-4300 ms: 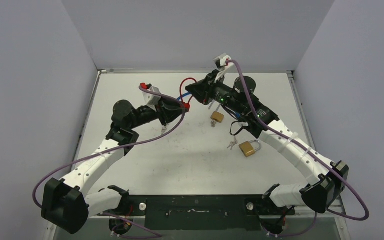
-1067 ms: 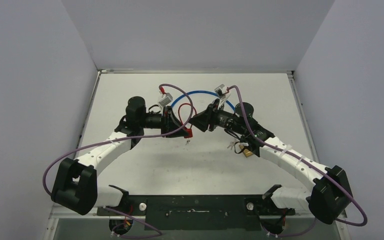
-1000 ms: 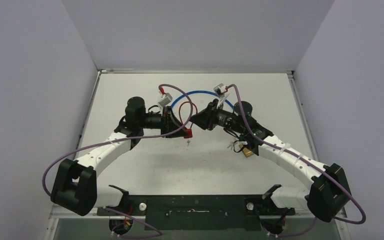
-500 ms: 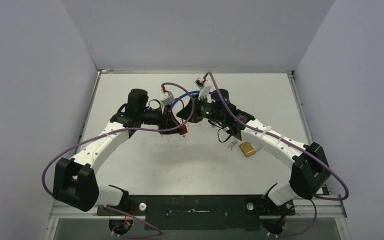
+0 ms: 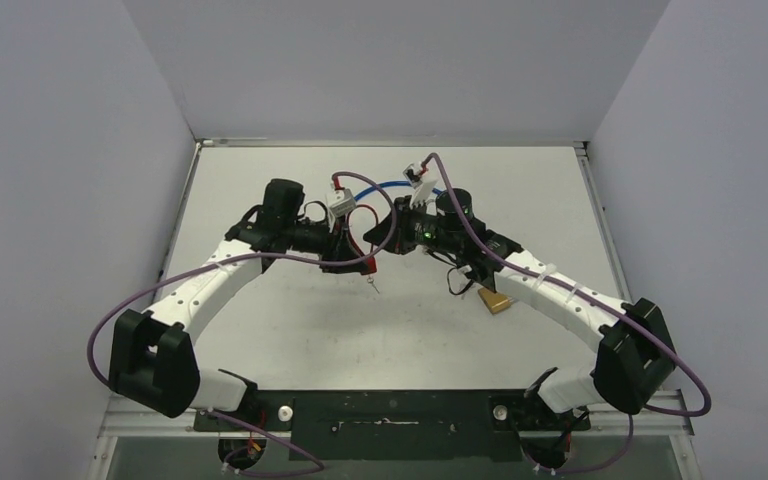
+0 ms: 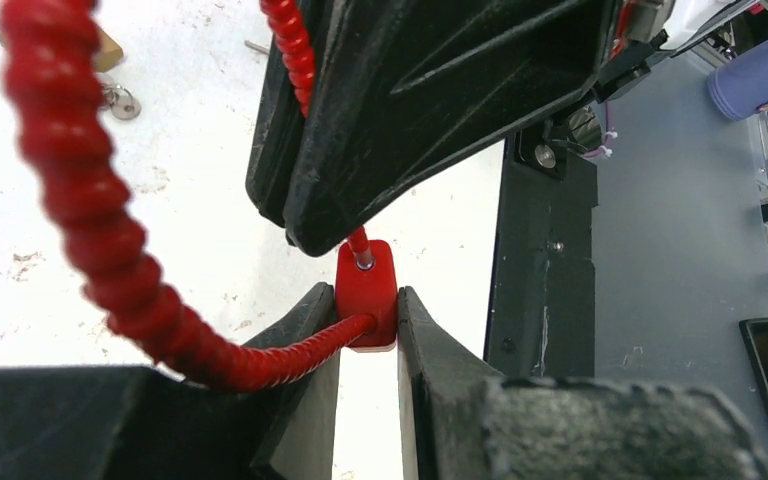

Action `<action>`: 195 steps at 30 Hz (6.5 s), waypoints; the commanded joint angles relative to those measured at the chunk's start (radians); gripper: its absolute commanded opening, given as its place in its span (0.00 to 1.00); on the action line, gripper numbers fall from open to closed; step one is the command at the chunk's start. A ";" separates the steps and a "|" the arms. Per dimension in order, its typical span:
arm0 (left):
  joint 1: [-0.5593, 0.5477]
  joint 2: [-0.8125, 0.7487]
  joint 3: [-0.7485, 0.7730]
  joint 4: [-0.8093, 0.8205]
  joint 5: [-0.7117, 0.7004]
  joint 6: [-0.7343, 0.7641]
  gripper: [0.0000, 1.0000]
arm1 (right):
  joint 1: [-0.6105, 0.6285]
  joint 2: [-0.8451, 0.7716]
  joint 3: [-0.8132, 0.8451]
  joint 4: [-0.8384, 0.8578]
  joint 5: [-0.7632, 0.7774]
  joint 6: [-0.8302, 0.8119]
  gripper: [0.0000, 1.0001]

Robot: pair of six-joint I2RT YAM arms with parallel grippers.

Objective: Unlock with the key

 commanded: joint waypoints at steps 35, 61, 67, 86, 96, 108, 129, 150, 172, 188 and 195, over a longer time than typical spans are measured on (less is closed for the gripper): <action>0.004 0.071 -0.091 0.064 -0.092 -0.181 0.00 | -0.178 -0.162 -0.072 -0.156 0.243 -0.257 0.68; 0.029 0.441 0.067 0.166 -0.468 -0.435 0.45 | -0.354 -0.162 -0.085 -0.629 0.700 0.089 0.84; 0.040 0.400 0.138 0.067 -0.556 -0.379 0.52 | -0.387 -0.122 -0.116 -0.769 0.774 0.247 0.83; 0.104 0.166 0.067 0.086 -0.697 -0.523 0.51 | -0.357 0.260 0.024 -0.710 0.484 0.218 0.36; 0.113 0.160 0.054 0.089 -0.699 -0.565 0.50 | -0.347 0.323 0.012 -0.741 0.462 0.260 0.29; 0.114 0.156 0.032 0.117 -0.651 -0.591 0.50 | -0.306 0.346 0.020 -0.730 0.523 0.259 0.05; 0.083 0.096 -0.184 0.738 -0.404 -1.125 0.53 | -0.201 -0.071 -0.151 -0.239 0.302 -0.114 0.00; -0.099 0.105 -0.172 1.474 0.111 -0.934 0.56 | -0.201 -0.191 0.013 -0.119 -0.247 0.006 0.00; -0.114 0.135 -0.100 1.241 0.023 -0.771 0.43 | -0.203 -0.202 0.052 -0.118 -0.271 0.051 0.00; -0.073 0.061 -0.142 1.133 -0.053 -0.700 0.64 | -0.227 -0.212 0.047 -0.129 -0.251 0.075 0.00; -0.131 0.116 -0.097 1.230 0.007 -0.754 0.66 | -0.219 -0.200 0.054 -0.147 -0.259 0.082 0.00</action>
